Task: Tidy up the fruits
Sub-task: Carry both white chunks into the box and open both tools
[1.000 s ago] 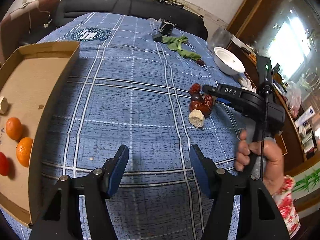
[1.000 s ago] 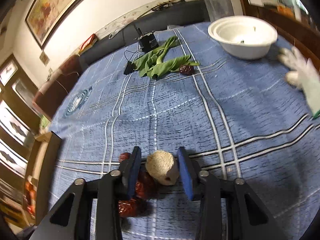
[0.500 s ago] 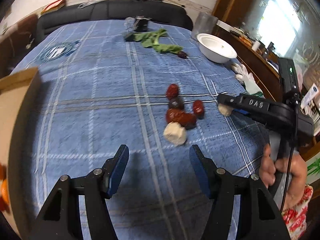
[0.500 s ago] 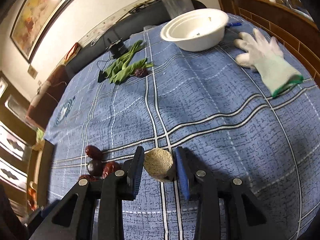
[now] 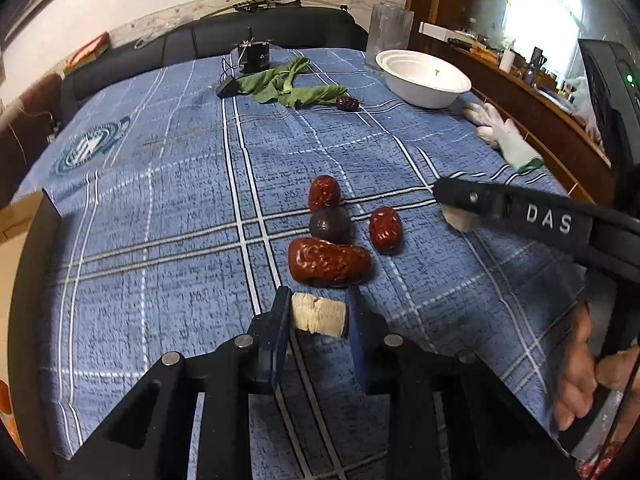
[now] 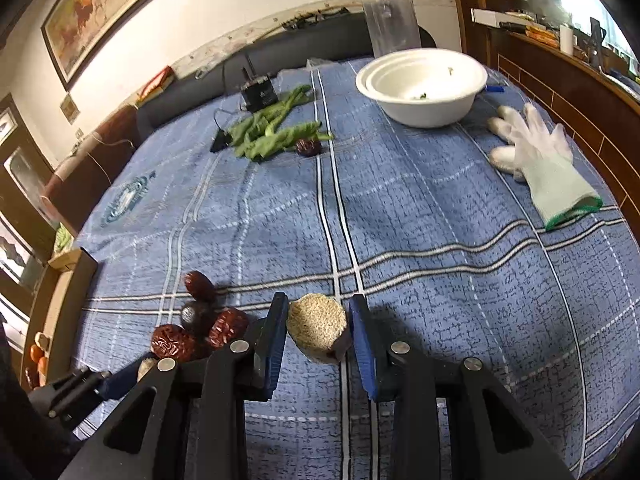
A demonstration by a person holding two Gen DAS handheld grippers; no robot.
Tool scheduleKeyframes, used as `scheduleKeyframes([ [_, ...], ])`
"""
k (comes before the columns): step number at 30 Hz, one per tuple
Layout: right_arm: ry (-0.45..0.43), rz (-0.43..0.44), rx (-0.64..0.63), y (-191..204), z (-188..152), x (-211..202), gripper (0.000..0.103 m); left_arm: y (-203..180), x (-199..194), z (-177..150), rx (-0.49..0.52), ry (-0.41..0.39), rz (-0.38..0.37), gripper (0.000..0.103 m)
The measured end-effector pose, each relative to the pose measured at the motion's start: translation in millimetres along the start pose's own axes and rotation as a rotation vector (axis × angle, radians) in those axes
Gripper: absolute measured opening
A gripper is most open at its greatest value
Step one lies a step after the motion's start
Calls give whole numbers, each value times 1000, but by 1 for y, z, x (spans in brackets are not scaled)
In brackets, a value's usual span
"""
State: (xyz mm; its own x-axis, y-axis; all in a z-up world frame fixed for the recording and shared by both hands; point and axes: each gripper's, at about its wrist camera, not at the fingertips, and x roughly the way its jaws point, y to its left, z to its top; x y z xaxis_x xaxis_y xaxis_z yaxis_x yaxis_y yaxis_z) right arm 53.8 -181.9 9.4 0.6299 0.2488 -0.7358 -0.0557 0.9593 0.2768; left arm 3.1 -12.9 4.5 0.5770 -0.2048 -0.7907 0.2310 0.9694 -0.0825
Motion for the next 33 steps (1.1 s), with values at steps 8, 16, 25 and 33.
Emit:
scheduleKeyframes([
  [8, -77, 151, -19, 16, -2, -14, 34, 38, -53, -11, -137, -59, -19, 26],
  [16, -105, 181, -128, 64, -13, -26, 34, 128, -122, -29, -271, -114, 88, 26],
  [25, -38, 327, -344, 193, -33, -36, 35, 248, -134, -33, -407, -58, 233, 26],
  [33, 51, 388, -518, 308, -61, 0, 35, 317, -111, -22, -495, 9, 258, 26],
])
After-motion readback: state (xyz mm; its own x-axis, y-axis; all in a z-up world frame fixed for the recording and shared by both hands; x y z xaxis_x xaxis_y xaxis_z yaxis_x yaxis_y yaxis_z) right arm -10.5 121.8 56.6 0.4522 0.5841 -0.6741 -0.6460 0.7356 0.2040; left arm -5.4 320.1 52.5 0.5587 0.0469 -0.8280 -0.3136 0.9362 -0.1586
